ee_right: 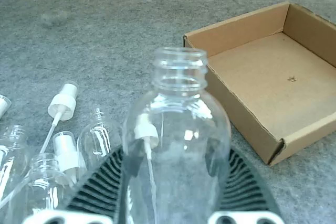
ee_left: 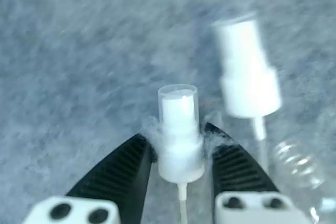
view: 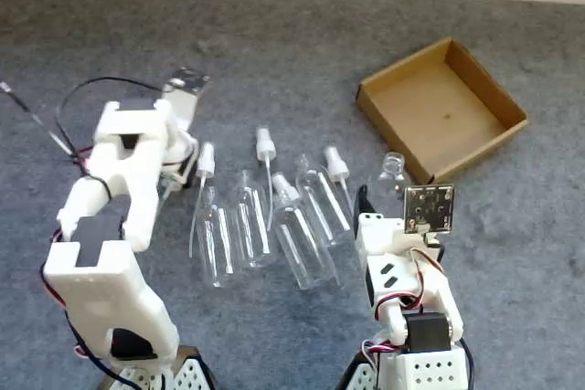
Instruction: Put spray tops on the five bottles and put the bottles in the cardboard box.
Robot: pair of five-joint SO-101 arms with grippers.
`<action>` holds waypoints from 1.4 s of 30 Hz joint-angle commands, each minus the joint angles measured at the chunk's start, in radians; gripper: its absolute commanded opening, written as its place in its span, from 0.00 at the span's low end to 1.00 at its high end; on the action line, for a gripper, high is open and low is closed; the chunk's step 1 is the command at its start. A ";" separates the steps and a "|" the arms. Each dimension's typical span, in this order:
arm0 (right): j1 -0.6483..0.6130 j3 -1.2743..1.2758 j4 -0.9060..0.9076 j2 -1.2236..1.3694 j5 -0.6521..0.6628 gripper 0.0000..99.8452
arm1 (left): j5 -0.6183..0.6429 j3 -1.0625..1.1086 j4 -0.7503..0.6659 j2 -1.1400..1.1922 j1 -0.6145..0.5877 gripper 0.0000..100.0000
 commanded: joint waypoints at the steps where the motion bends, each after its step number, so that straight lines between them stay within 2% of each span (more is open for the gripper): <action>1: 0.002 0.116 -0.025 -0.007 -0.006 0.09 | 0.008 -0.122 0.169 -0.019 -0.001 0.05; 9: -0.012 0.116 -0.030 -0.013 -0.008 0.09 | 0.008 -0.386 0.476 -0.019 0.001 0.05; 13: -0.136 0.116 -0.031 -0.013 -0.008 0.09 | 0.015 -0.570 0.609 -0.022 -0.001 0.05; 15: -0.197 0.116 -0.031 -0.013 -0.005 0.09 | 0.087 -0.613 0.611 -0.047 -0.001 0.05; 19: -0.292 0.116 -0.033 -0.013 -0.003 0.09 | 0.313 -0.625 0.611 -0.189 0.024 0.05; 21: -0.332 0.116 -0.041 -0.013 -0.002 0.09 | 0.361 -0.621 0.611 -0.274 0.050 0.05; 26: -0.389 0.116 -0.188 -0.013 -0.002 0.09 | 0.362 -0.619 0.611 -0.438 0.119 0.05; 35: -0.438 0.116 -0.303 -0.013 -0.002 0.09 | 0.364 -0.624 0.609 -0.704 0.228 0.05; 39: -0.443 0.116 -0.372 -0.013 -0.006 0.09 | 0.364 -0.619 0.543 -0.808 0.278 0.05; 42: -0.492 0.116 -0.375 -0.007 -0.008 0.09 | 0.364 -0.619 0.491 -0.863 0.312 0.05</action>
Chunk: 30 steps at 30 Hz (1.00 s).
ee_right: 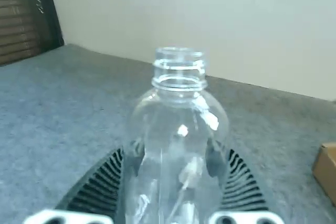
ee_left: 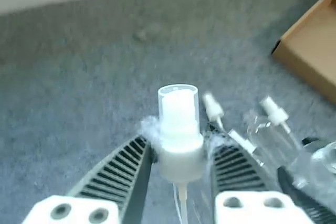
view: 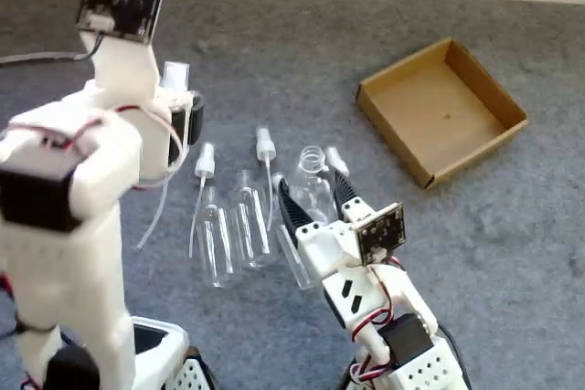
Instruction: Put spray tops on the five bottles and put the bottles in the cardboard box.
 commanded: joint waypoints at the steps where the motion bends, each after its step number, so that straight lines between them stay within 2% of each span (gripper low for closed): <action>1: -0.070 0.116 -0.039 -0.007 -0.006 0.09 | 0.014 -0.050 -0.089 -0.105 0.062 0.05; 6: -0.186 0.116 -0.039 -0.007 -0.006 0.09 | 0.014 -0.048 -0.140 -0.154 0.088 0.05; 11: -0.234 0.116 -0.015 -0.007 -0.006 0.09 | 0.020 -0.048 -0.193 -0.177 0.087 0.04; 13: -0.245 0.116 0.028 -0.007 -0.006 0.09 | 0.104 -0.048 -0.226 -0.189 0.087 0.04; 16: -0.246 0.116 0.077 -0.012 -0.006 0.09 | 0.324 -0.048 -0.249 -0.208 0.081 0.04; 18: -0.243 0.116 0.081 -0.012 -0.006 0.09 | 0.419 -0.048 -0.253 -0.216 0.081 0.05; 22: -0.243 0.116 0.081 -0.012 -0.003 0.09 | 0.466 -0.048 -0.258 -0.213 0.087 0.05; 27: -0.243 0.114 0.082 -0.008 -0.002 0.09 | 0.465 -0.038 -0.265 -0.208 0.087 0.05; 30: -0.242 0.114 0.082 -0.008 -0.002 0.09 | 0.466 0.059 -0.384 -0.217 0.079 0.05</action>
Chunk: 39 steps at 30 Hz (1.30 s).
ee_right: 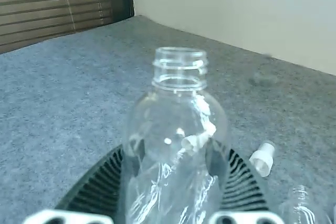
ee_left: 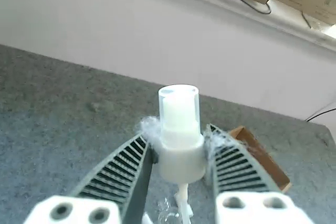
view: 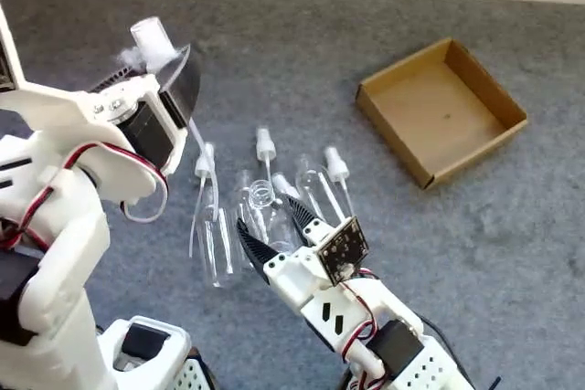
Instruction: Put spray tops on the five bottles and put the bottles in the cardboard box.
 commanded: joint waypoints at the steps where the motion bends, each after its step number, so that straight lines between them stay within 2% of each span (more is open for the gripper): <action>1: -0.007 0.114 0.002 -0.008 0.000 0.09 | 0.017 0.102 -0.195 -0.015 0.008 0.05; 7: 0.108 0.114 0.004 -0.010 -0.002 0.09 | 0.031 0.328 -0.385 -0.085 0.018 0.05; 11: 0.150 0.114 0.004 -0.008 -0.003 0.09 | 0.158 0.490 -0.488 -0.194 0.018 0.04; 16: 0.148 0.116 0.033 -0.012 -0.003 0.09 | 0.196 0.760 -0.747 -0.305 0.019 0.04; 20: 0.148 0.116 0.077 -0.012 -0.003 0.09 | 0.195 0.977 -0.996 -0.412 0.071 0.04; 23: 0.148 0.116 0.077 -0.012 -0.003 0.09 | 0.193 1.093 -1.103 -0.478 0.107 0.04; 32: 0.148 0.116 0.079 -0.012 0.000 0.09 | 0.193 1.150 -1.112 -0.518 0.114 0.04; 39: 0.148 0.116 0.079 -0.012 0.000 0.09 | 0.195 1.193 -1.028 -0.518 0.114 0.04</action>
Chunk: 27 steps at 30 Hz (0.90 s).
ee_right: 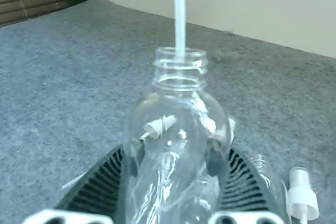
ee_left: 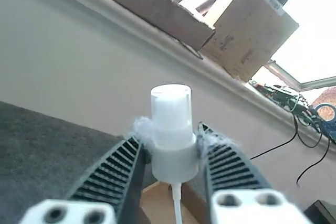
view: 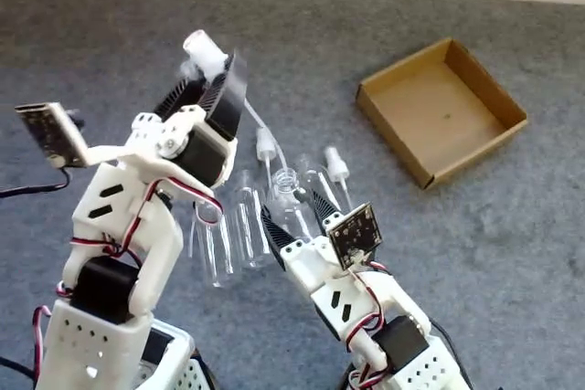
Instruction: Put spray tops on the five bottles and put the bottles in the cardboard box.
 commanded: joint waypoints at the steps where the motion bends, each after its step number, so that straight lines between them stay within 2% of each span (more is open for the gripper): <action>1: 0.015 0.116 0.005 -0.012 0.000 0.09 | 0.008 0.022 0.018 -0.015 0.021 0.04; 9: 0.019 0.116 0.005 -0.012 0.000 0.09 | 0.008 0.087 0.023 -0.015 0.024 0.04; 12: 0.021 0.116 0.007 -0.010 0.000 0.09 | 0.006 0.111 0.025 -0.016 0.071 0.04; 16: 0.021 0.116 0.007 -0.008 0.000 0.09 | -0.143 0.145 0.025 -0.016 0.182 0.04; 19: 0.022 0.116 0.007 -0.007 0.000 0.09 | -0.230 0.177 0.025 -0.016 0.222 0.04; 27: 0.022 0.116 0.048 -0.012 0.002 0.09 | -0.244 0.265 0.025 -0.016 0.231 0.04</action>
